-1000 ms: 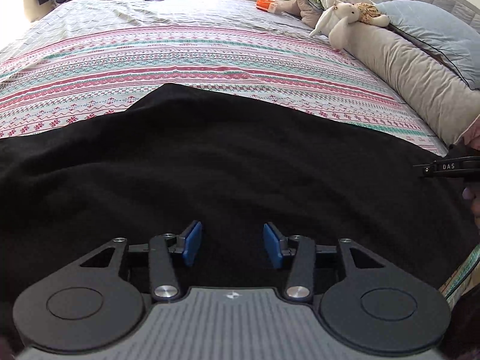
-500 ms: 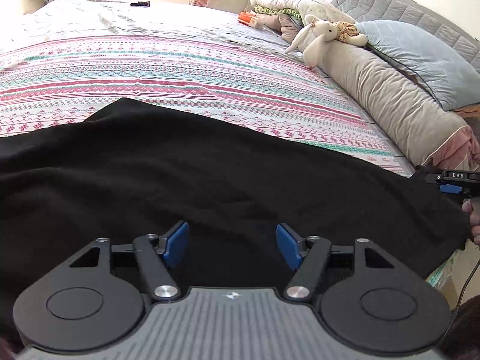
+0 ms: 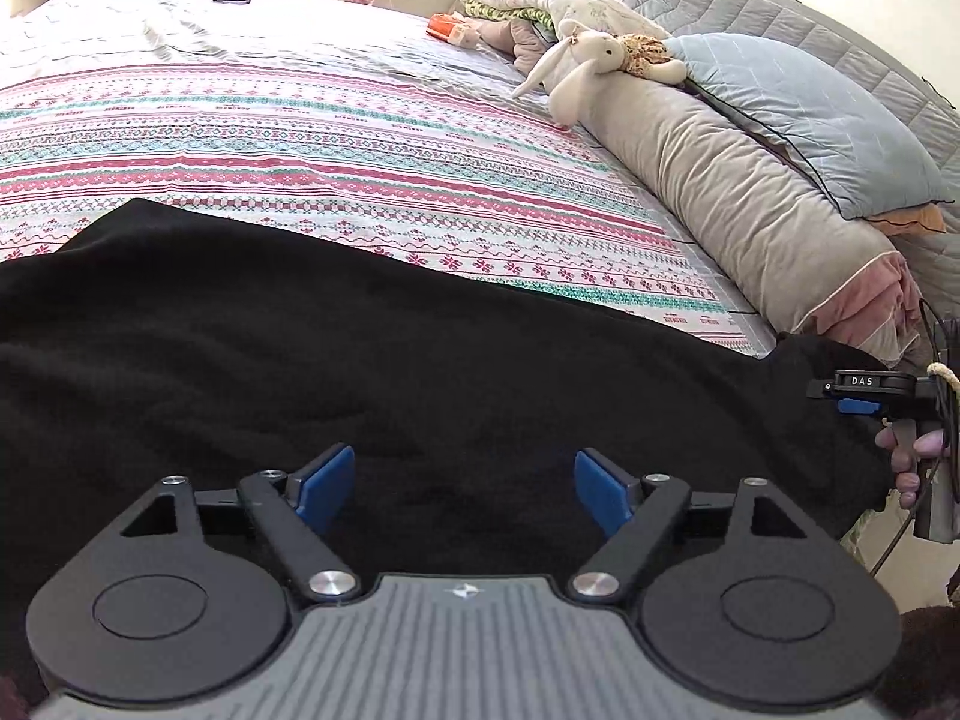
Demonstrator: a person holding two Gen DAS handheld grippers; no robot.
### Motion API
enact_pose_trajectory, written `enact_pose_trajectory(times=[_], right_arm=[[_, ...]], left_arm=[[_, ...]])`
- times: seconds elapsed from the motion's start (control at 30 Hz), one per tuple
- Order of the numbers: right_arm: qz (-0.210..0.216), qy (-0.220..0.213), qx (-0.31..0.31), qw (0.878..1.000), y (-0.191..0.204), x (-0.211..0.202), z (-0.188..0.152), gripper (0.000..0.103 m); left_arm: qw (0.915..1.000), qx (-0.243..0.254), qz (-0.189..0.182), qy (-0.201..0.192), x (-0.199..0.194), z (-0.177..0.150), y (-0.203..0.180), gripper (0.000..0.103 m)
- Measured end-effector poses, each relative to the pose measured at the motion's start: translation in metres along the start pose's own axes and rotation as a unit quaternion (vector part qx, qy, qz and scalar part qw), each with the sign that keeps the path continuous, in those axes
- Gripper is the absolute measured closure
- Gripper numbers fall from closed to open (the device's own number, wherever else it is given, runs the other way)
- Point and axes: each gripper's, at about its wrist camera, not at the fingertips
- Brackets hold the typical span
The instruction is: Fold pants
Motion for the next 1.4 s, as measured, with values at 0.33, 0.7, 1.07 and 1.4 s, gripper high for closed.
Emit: enact_pose_trajectory(times=[0.33,0.7,1.07,1.4], right_arm=[[-0.001,0.009,-0.033,0.999,0.003,0.016,0.0,0.098],[0.035,0.02,0.004,0.999,-0.007,0.001,0.01,0.09],[-0.009,0.016,-0.007,1.0,0.006,0.025,0.005,0.05],[0.014,0.031,-0.02,0.999,0.02,0.001,0.012,0.097]], left_arm=[[0.9997,0.015,0.0,0.017,0.011,0.0,-0.004,0.012],[0.9995,0.019,-0.005,0.023,0.014,0.0,-0.007,0.012],[0.9996,0.018,0.001,0.023,0.012,-0.001,-0.004,0.012],[0.9998,0.016,-0.001,0.014,0.01,0.001,-0.002,0.013]])
Point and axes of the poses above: each gripper's, at about its wrist camera, not at the fingertips, and x roughly the way its jaws point, y to its left, z to its top, and after that the axes turned 11 degrees about x, right-handed
